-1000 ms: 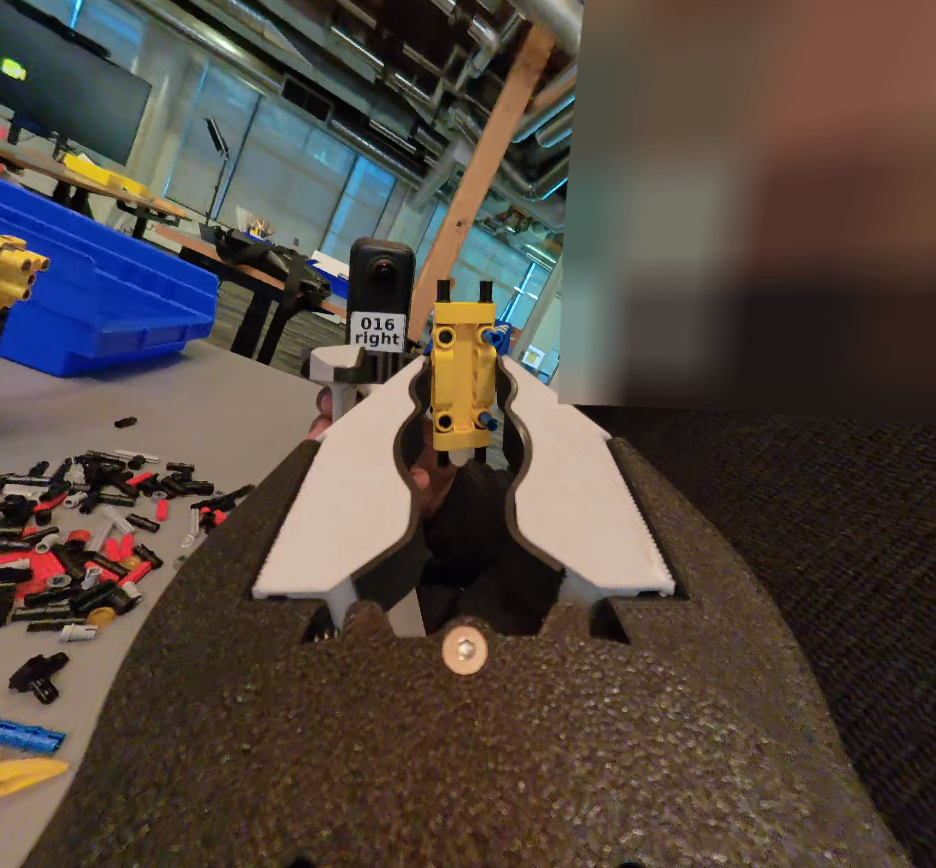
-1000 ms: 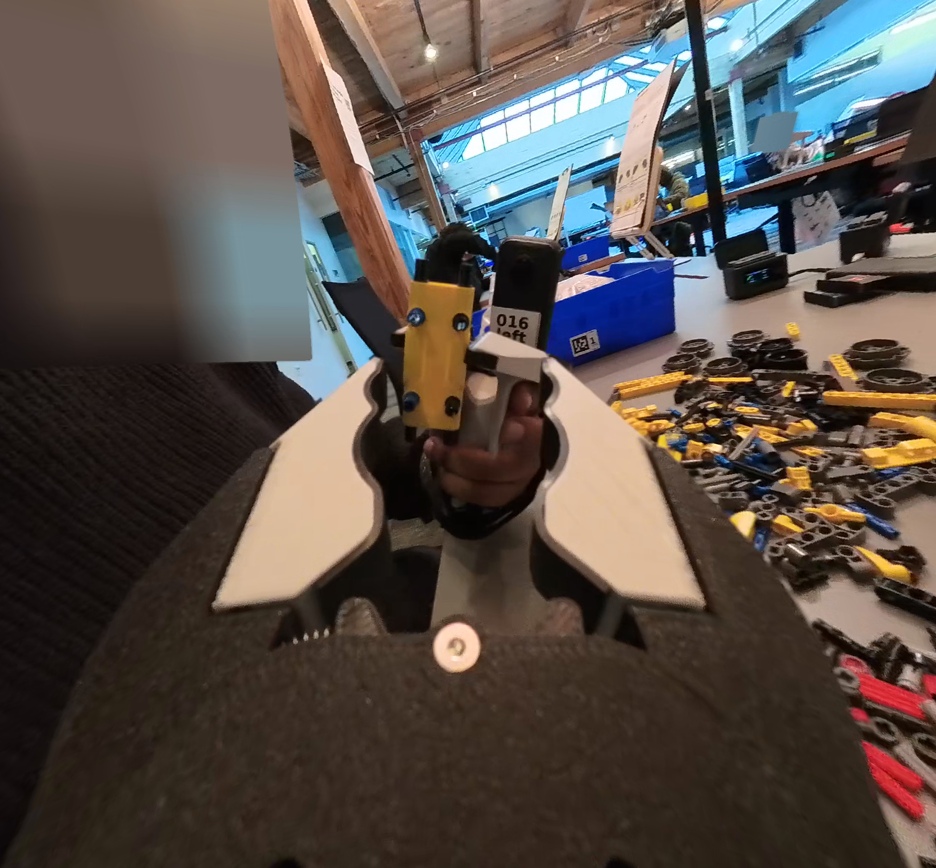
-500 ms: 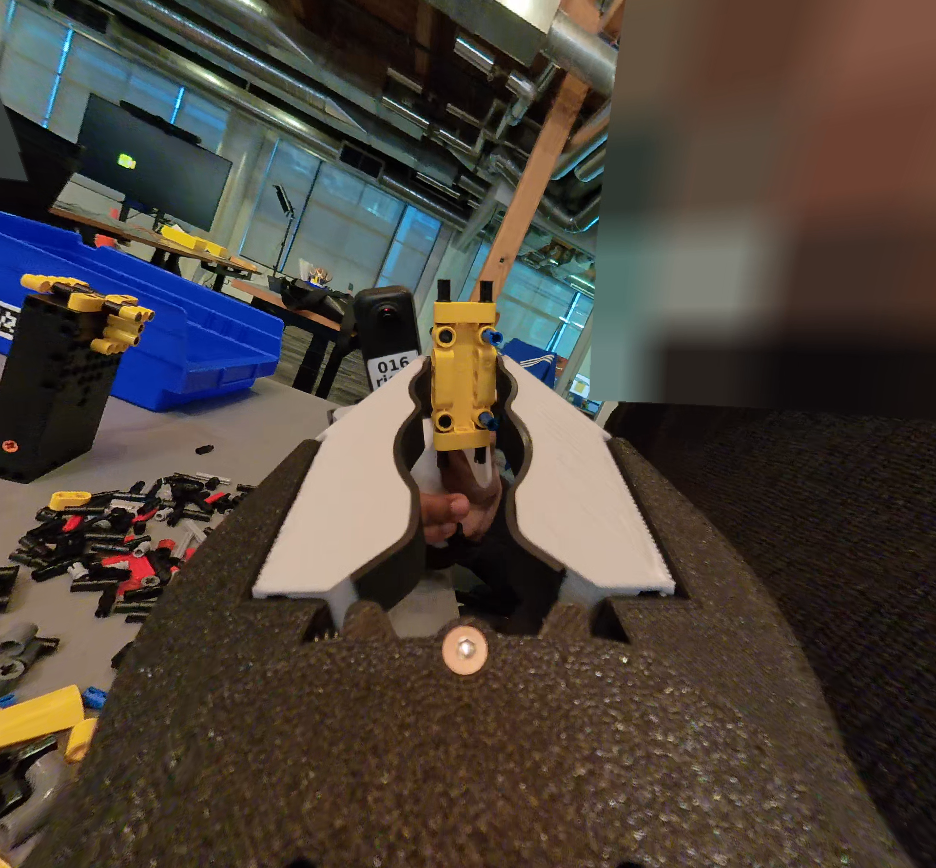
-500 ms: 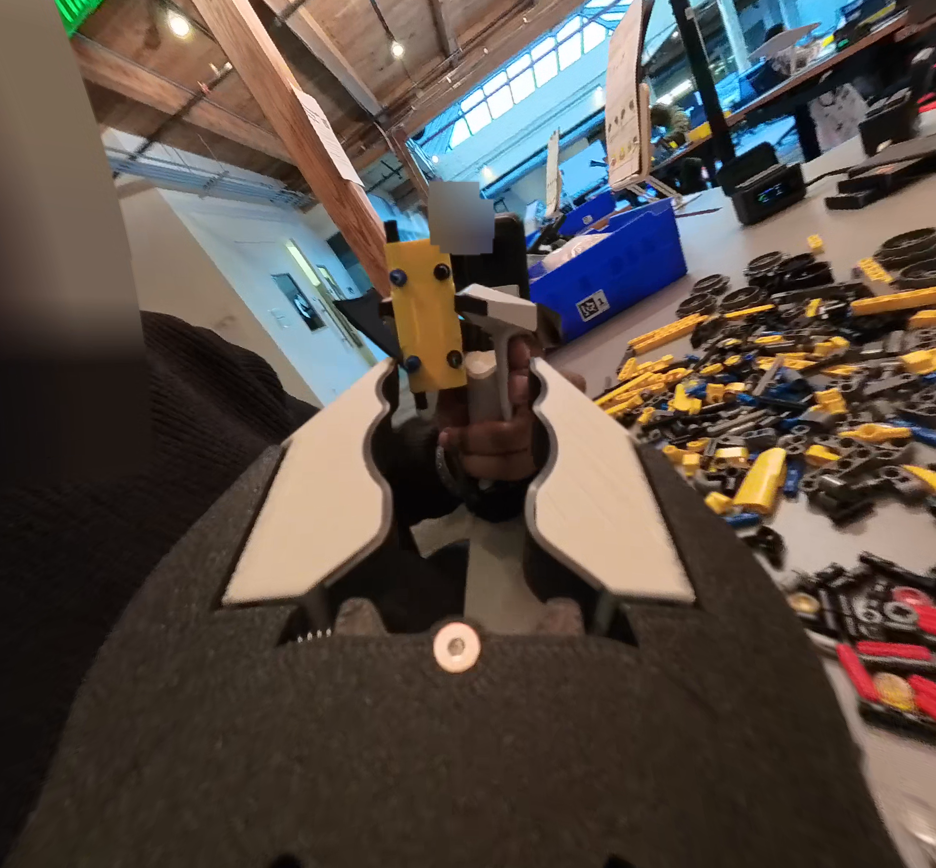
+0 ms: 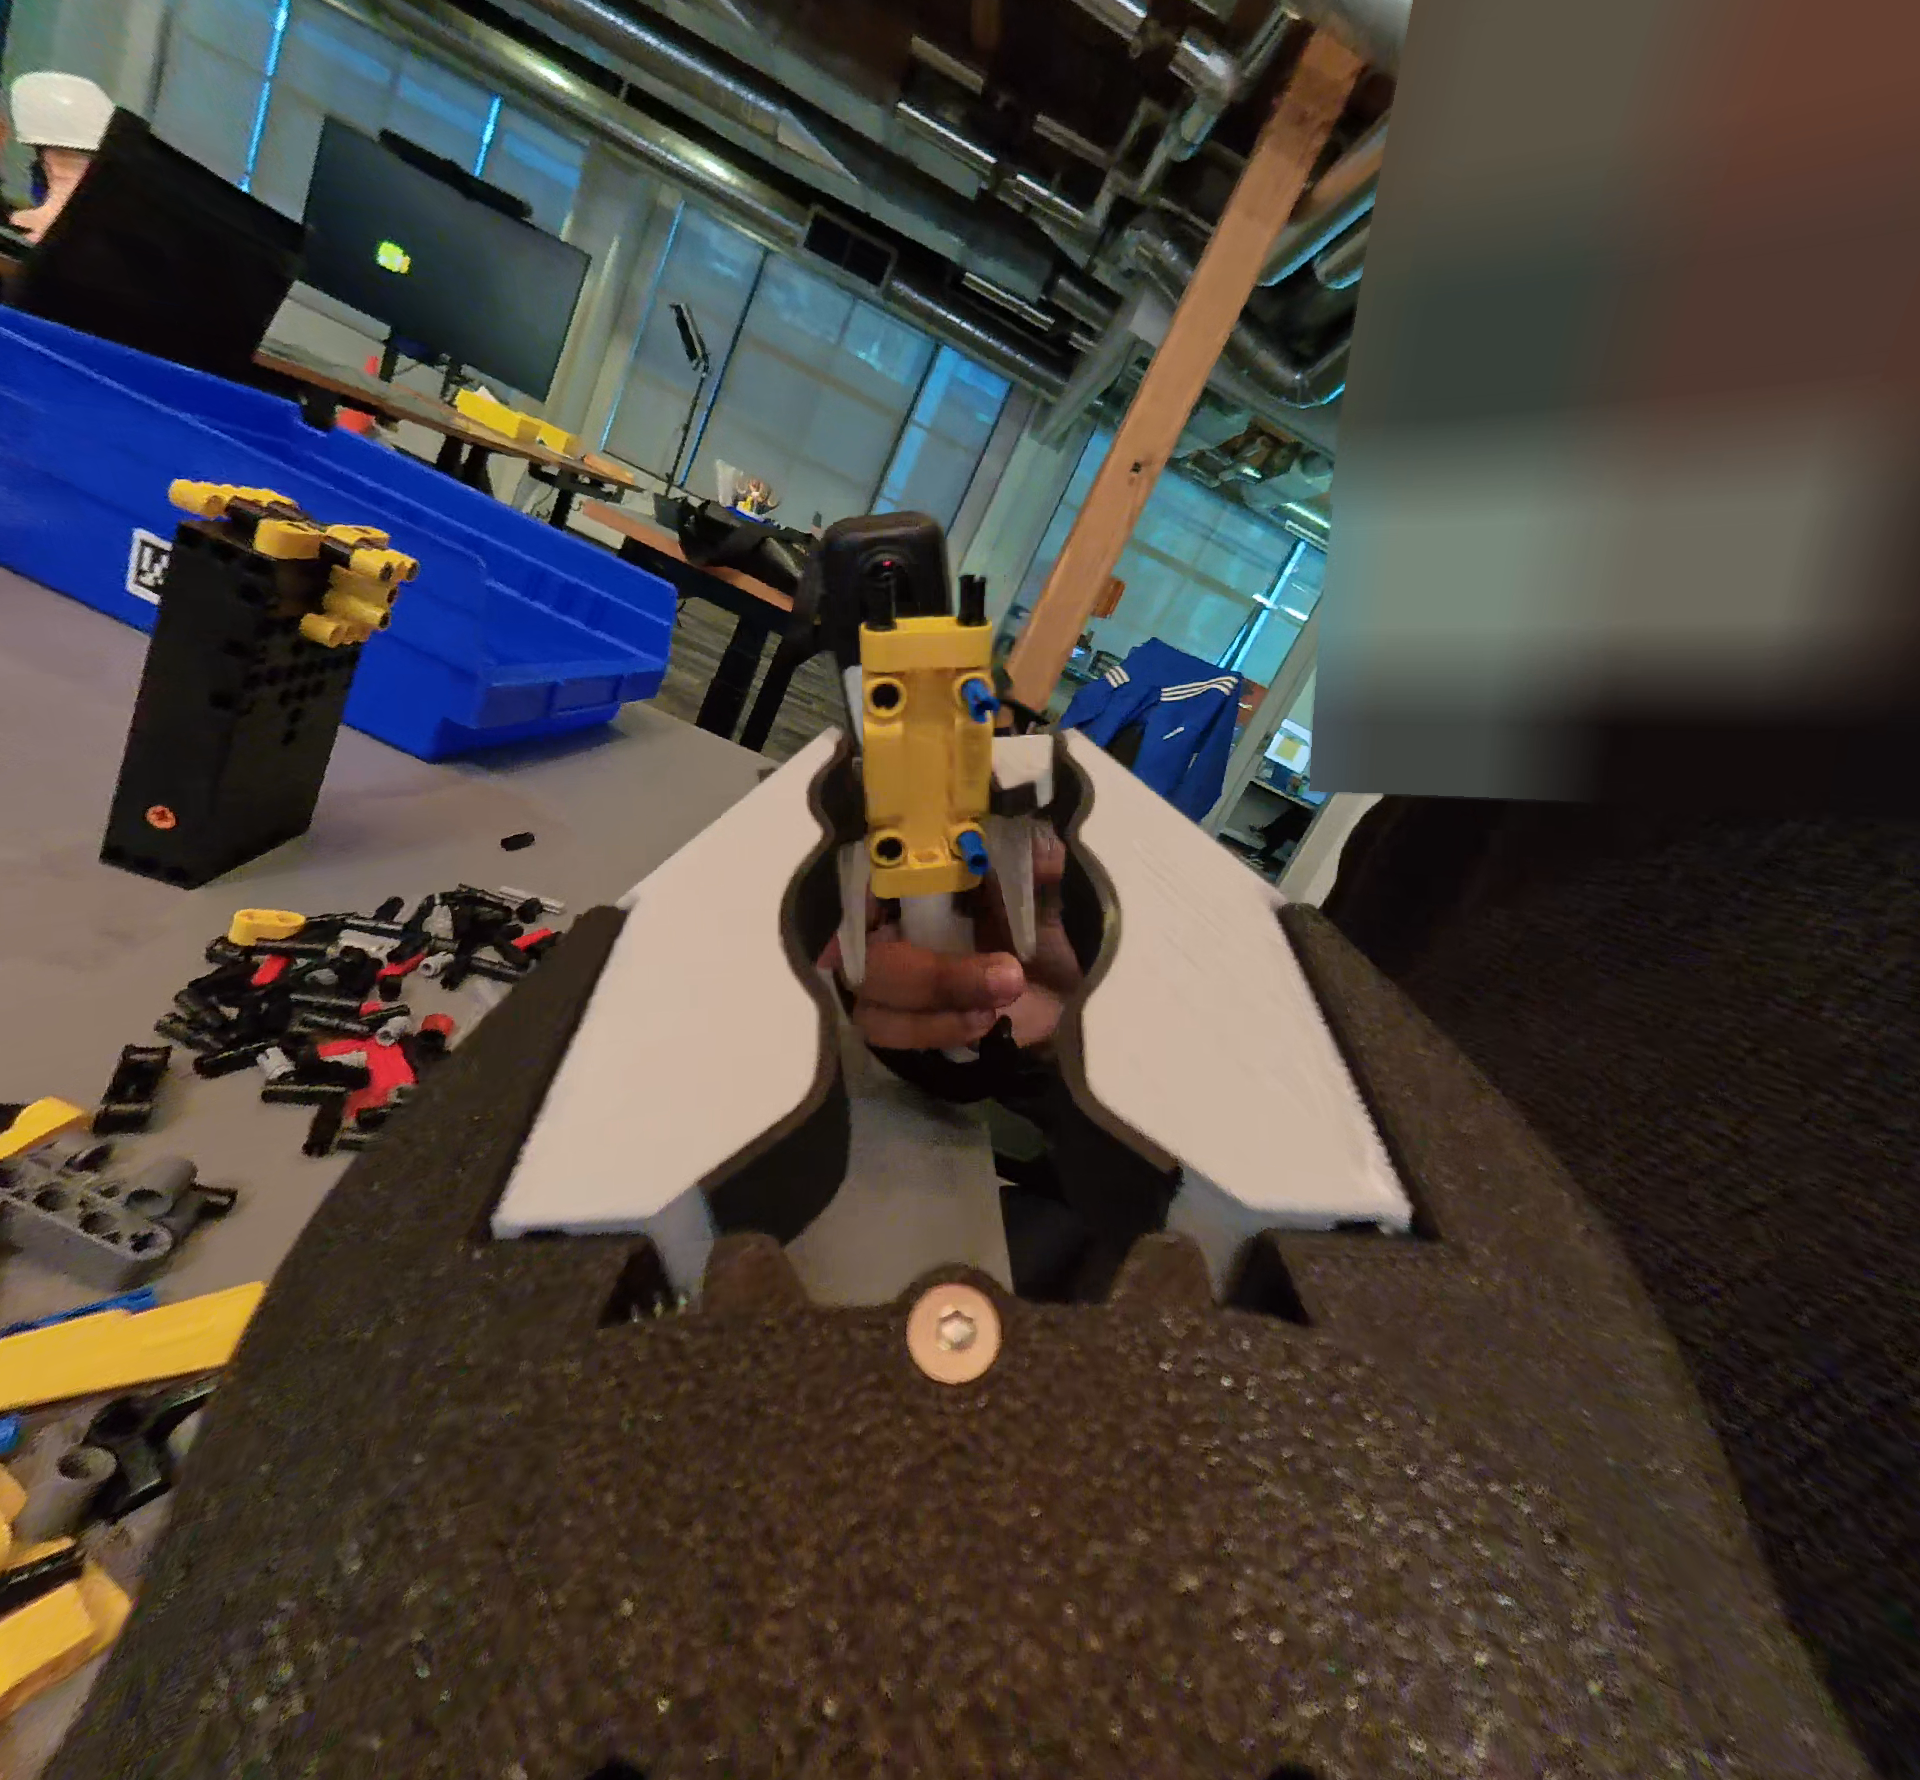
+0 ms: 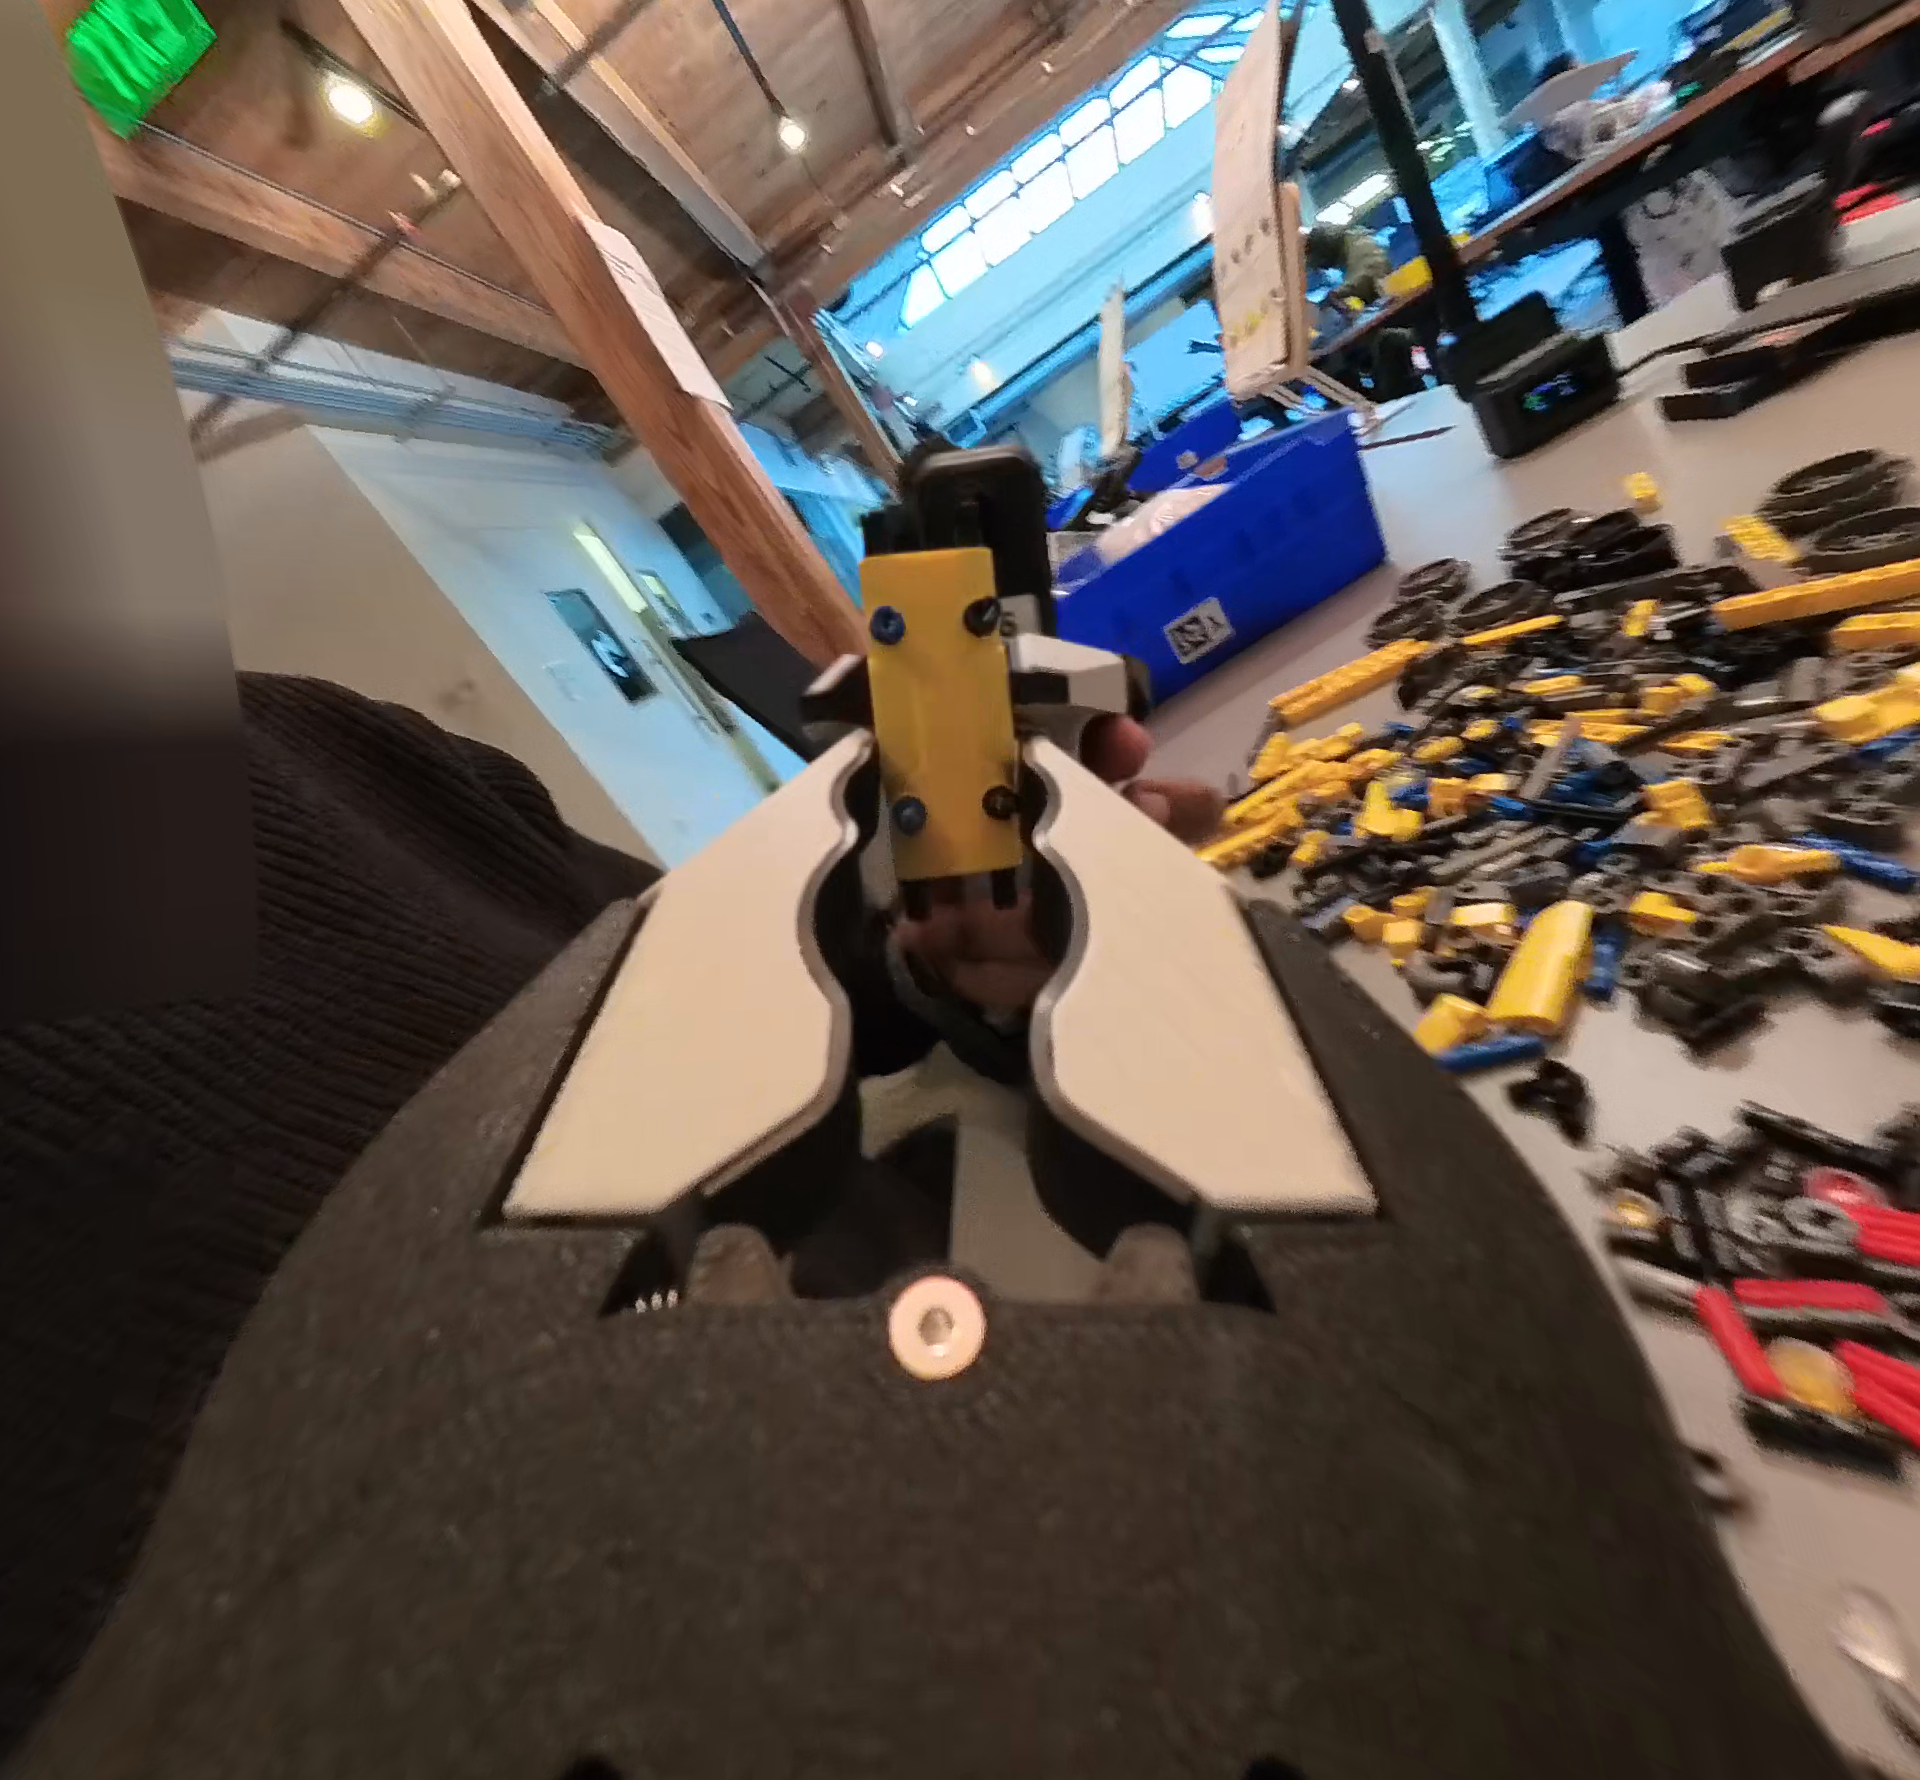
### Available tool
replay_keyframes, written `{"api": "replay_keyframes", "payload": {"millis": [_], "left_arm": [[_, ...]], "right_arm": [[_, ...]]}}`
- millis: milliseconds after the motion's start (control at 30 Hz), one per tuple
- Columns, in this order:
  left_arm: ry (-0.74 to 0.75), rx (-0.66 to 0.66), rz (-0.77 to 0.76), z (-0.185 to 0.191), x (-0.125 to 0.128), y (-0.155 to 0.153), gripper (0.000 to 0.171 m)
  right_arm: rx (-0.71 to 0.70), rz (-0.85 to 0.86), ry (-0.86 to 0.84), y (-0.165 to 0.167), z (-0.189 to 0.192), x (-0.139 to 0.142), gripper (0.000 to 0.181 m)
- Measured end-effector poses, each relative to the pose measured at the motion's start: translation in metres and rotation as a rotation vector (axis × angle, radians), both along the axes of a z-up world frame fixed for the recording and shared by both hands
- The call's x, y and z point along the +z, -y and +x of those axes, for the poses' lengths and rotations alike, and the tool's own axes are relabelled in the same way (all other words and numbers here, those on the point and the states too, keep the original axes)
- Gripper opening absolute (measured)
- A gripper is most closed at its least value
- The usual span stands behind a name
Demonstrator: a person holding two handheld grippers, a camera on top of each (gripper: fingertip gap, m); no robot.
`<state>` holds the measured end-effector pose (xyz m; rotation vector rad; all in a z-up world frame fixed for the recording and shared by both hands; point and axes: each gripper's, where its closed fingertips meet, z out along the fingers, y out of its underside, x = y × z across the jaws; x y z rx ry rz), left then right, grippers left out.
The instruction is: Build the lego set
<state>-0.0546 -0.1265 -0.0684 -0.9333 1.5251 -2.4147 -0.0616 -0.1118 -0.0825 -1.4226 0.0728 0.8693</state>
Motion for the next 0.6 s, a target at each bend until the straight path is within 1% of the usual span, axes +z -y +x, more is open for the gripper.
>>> {"api": "replay_keyframes", "payload": {"millis": [33,67,200,300,433,467,533,600], "left_arm": [[0.001,0.013,0.015,0.001,-0.002,0.000,0.043],[-0.009,0.035,0.036,0.004,-0.005,0.000,0.044],[-0.025,0.069,0.093,0.009,-0.012,0.003,0.044],[-0.024,0.094,0.087,0.011,-0.012,-0.001,0.044],[-0.038,0.076,0.052,0.011,-0.010,-0.003,0.044],[-0.042,0.061,0.050,0.010,-0.011,-0.002,0.042],[-0.035,0.034,0.049,0.007,-0.010,0.000,0.024],[-0.032,0.037,0.049,0.006,-0.010,-0.001,0.024]], "right_arm": [[-0.021,-0.020,0.044,0.001,0.004,-0.003,0.025],[-0.044,-0.042,0.094,0.003,0.008,-0.006,0.026],[-0.132,-0.101,0.256,0.008,0.021,-0.013,0.025],[-0.105,-0.139,0.316,0.010,0.015,-0.019,0.026],[-0.041,-0.168,0.310,0.009,0.005,-0.026,0.026],[-0.034,-0.170,0.308,0.008,0.004,-0.027,0.026],[-0.028,-0.160,0.307,0.008,0.002,-0.027,0.026],[-0.027,-0.141,0.314,0.008,0.002,-0.025,0.026]]}}
